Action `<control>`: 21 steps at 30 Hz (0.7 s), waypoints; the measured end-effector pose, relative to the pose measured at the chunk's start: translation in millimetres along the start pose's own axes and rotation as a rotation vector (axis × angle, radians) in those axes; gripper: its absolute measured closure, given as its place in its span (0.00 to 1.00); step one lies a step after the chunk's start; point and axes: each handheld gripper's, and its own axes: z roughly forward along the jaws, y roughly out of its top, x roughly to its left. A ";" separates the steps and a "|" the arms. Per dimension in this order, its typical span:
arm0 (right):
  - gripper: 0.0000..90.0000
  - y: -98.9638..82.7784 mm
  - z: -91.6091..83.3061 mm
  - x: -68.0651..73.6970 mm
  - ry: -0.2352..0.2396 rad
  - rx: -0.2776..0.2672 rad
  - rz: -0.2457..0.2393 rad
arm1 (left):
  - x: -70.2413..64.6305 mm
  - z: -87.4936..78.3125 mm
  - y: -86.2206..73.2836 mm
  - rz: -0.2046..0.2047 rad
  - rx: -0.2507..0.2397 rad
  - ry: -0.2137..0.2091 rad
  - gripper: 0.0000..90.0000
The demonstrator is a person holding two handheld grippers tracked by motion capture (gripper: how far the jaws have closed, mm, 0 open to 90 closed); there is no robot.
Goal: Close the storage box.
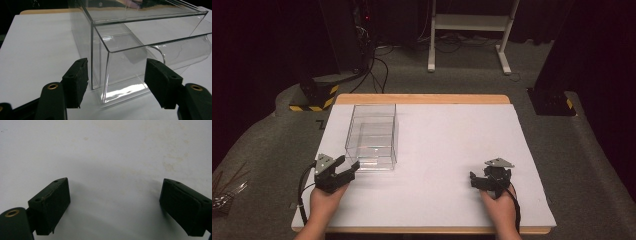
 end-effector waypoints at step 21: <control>0.11 0.0 0.1 -0.2 0.000 0.000 -0.002 | 6.8 15.9 8.1 -0.020 -0.003 0.021 0.38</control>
